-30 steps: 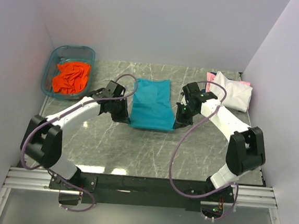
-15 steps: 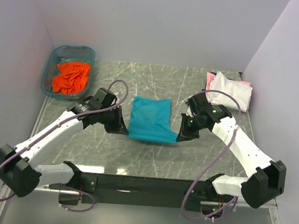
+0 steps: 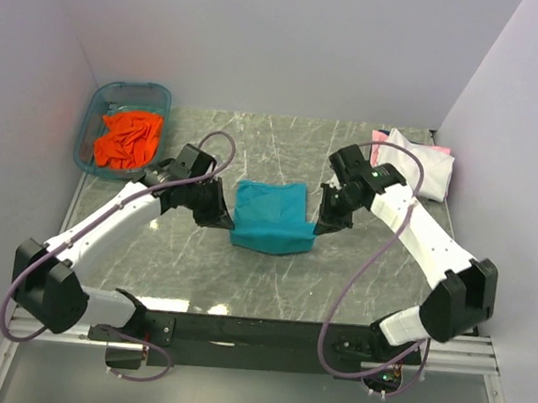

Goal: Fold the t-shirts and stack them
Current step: Fold the tshirt

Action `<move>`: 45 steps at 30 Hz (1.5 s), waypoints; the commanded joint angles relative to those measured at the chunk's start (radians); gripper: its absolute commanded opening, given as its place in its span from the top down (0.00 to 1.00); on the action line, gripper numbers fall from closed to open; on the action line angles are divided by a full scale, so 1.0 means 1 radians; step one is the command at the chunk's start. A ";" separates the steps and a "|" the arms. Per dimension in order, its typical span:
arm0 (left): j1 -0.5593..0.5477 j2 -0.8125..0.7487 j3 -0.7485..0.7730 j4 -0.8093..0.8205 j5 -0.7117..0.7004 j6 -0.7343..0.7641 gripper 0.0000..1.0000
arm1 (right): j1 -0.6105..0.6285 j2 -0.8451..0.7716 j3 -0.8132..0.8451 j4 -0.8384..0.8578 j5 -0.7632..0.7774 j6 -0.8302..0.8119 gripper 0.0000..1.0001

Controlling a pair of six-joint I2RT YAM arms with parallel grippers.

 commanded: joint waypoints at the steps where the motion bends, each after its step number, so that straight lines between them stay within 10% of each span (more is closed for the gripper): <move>1: 0.040 0.037 0.070 0.061 0.001 0.040 1.00 | -0.012 0.058 0.099 0.026 0.038 -0.018 1.00; 19: 0.222 0.472 0.294 0.217 0.132 0.124 1.00 | -0.093 0.533 0.539 0.008 0.055 -0.105 1.00; 24: 0.279 0.589 0.397 0.255 0.045 0.103 0.47 | -0.147 0.714 0.677 0.107 -0.046 -0.154 0.40; 28: 0.293 0.589 0.423 0.269 -0.021 0.117 0.26 | -0.190 0.756 0.745 0.129 -0.140 -0.189 0.26; 45: 0.287 0.414 0.035 0.470 0.098 0.123 0.32 | -0.251 0.322 0.077 0.432 -0.362 -0.170 0.25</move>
